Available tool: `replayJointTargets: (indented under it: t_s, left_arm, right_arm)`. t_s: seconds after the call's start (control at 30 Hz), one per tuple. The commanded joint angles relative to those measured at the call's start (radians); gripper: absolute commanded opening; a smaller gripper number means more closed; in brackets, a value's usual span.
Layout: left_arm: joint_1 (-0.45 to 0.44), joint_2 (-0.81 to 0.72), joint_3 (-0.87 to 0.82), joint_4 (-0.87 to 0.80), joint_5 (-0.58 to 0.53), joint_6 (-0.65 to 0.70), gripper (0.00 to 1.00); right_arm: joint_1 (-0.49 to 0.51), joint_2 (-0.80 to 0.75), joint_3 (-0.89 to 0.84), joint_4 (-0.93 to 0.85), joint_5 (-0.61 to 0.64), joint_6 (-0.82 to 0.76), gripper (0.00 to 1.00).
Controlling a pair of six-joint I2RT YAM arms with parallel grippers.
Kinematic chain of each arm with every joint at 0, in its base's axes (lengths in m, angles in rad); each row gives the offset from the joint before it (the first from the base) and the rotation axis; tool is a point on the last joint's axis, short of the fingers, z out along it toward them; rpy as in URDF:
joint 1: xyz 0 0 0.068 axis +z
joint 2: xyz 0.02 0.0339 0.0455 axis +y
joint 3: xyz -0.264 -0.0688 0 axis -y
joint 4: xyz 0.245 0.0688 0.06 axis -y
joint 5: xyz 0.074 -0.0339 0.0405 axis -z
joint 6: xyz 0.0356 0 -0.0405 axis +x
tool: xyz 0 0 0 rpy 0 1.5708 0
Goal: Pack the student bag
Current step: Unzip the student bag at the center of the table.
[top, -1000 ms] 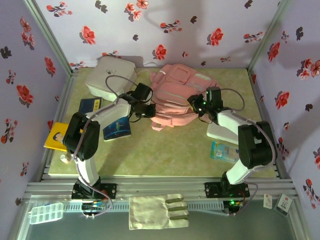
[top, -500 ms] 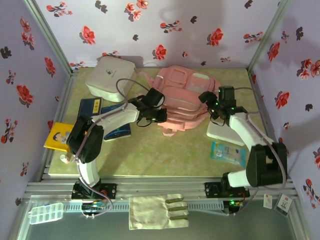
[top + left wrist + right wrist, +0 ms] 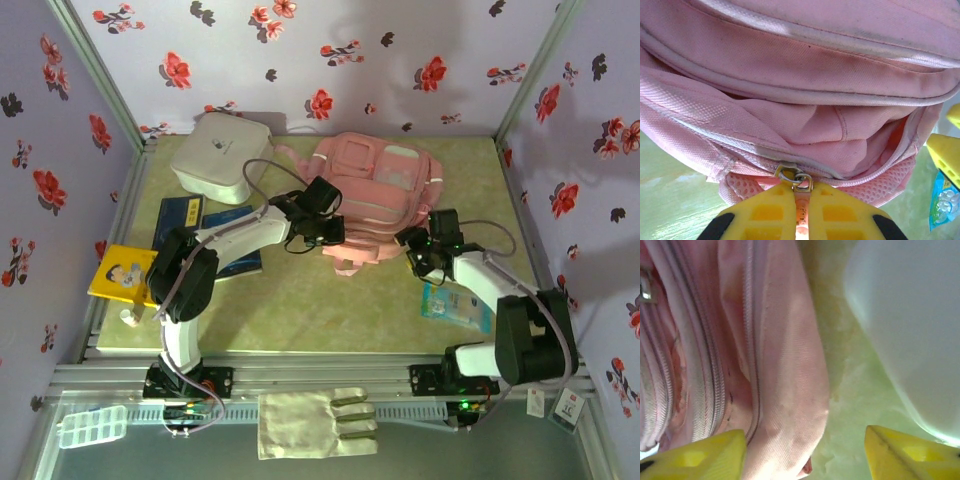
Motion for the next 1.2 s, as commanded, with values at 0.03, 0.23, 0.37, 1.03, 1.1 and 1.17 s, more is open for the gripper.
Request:
replayJointTargets:
  t_s: [0.03, 0.23, 0.37, 1.03, 1.1, 1.17]
  left_arm:
    - [-0.001, -0.012, 0.013, -0.023, -0.013, -0.020, 0.03]
    - [0.023, -0.072, -0.040, -0.061, -0.025, -0.013, 0.03]
    - [0.062, -0.103, -0.089, -0.077, -0.043, 0.000, 0.04]
    - [0.033, 0.024, 0.079, -0.078, 0.108, 0.097, 0.04]
    - [0.013, 0.049, 0.111, -0.072, 0.122, 0.085, 0.04]
    - [-0.009, 0.076, 0.147, -0.069, 0.132, 0.075, 0.04]
  right_arm:
    - [0.008, 0.096, 0.038, 0.159, -0.064, -0.020, 0.48]
    - [0.004, 0.233, 0.152, 0.165, -0.052, -0.158, 0.28]
    - [-0.008, 0.276, 0.201, 0.108, 0.013, -0.245, 0.20]
    - [-0.008, 0.058, 0.127, -0.033, -0.011, -0.148, 0.55]
    - [-0.001, 0.012, 0.096, -0.063, -0.007, -0.098, 0.59]
    - [0.006, -0.037, 0.059, -0.073, -0.014, -0.041, 0.64]
